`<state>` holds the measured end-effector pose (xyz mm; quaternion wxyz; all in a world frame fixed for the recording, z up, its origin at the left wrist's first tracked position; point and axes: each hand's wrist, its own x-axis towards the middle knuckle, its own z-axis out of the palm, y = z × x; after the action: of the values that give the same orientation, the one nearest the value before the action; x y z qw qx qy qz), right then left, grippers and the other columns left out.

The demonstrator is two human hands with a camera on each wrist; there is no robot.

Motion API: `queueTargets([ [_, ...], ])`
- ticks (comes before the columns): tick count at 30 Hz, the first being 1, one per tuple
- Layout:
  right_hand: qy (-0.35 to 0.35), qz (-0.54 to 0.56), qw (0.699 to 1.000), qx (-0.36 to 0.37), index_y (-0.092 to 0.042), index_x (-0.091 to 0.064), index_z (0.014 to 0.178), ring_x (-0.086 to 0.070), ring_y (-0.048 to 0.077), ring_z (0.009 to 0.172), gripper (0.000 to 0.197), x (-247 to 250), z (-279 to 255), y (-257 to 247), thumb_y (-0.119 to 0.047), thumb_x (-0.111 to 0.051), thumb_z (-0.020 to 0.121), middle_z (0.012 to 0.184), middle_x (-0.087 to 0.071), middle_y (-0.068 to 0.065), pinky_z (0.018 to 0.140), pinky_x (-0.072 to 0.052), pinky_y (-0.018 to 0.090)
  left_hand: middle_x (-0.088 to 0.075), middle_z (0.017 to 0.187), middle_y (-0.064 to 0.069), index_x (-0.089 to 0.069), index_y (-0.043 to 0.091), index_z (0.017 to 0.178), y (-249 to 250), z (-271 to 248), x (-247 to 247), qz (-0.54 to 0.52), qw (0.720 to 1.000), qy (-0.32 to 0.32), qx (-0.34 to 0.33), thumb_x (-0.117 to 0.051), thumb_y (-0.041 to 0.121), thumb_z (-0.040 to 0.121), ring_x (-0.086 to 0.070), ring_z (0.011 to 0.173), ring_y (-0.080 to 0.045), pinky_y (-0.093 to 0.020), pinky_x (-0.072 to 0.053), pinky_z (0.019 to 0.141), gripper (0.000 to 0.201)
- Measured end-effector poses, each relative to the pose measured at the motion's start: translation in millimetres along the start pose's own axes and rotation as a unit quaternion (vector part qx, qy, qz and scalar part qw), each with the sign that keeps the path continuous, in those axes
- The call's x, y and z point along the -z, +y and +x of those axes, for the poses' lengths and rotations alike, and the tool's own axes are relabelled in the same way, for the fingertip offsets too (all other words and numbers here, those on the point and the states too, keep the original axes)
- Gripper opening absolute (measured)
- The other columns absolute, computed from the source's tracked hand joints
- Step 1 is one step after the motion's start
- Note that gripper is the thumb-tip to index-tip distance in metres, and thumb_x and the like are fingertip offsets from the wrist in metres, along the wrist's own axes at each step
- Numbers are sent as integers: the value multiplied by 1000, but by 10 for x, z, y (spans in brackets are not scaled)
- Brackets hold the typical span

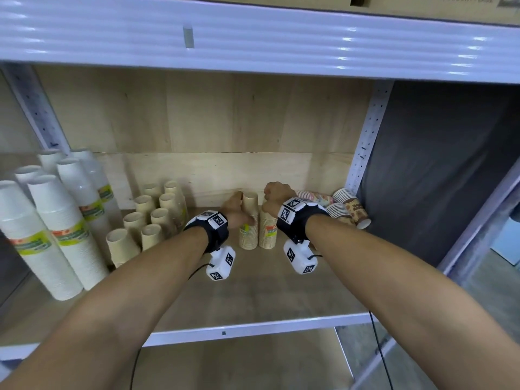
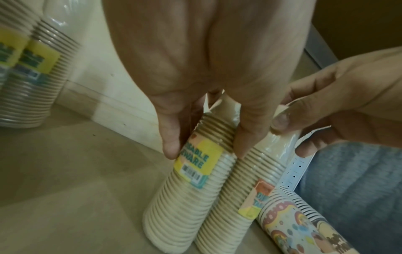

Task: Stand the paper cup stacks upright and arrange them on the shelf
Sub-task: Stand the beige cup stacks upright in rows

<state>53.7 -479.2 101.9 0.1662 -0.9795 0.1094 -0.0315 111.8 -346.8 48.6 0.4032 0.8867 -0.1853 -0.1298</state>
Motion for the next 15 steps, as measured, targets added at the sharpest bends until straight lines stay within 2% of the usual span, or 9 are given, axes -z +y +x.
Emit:
queueTargets([
  [2,-8,7,1000,3,-12,-57,120,-58,26,111,41,28,7,16,-13,-65,80,122,-61,7,92,-52,37,-60,118,-8,-43,14,128,36,-12,48,-6,1000,-5,-7,-79,9,73,-59,106,-26,-41,-53,88,66],
  [4,-8,14,1000,9,-11,-55,124,-57,26,113,42,60,3,50,-13,-63,83,127,-57,8,94,-51,36,-59,115,-10,-45,15,127,112,-22,130,-9,1000,-2,-18,-77,9,74,-59,104,-27,-38,-51,85,62],
  [7,10,15,1000,18,-12,-54,128,-57,27,113,42,110,-27,73,-15,-60,86,130,-53,9,90,-51,33,-58,116,-9,-48,21,127,256,-20,275,-1,999,-5,-34,-77,13,76,-58,104,-24,-34,-49,88,60],
  [11,3,18,1000,11,-14,-56,129,-59,25,113,43,135,-35,53,-12,-60,87,130,-56,8,86,-49,29,-60,116,-4,-56,26,122,404,-33,390,50,996,-45,-54,-73,18,78,-59,107,-21,-36,-50,94,48],
  [15,9,9,1000,16,-11,-62,125,-60,25,113,36,107,-29,43,-12,-57,89,127,-60,9,85,-49,28,-61,110,-1,-67,21,113,434,-31,348,111,991,-31,-74,-69,14,82,-59,107,-20,-26,-45,80,31],
])
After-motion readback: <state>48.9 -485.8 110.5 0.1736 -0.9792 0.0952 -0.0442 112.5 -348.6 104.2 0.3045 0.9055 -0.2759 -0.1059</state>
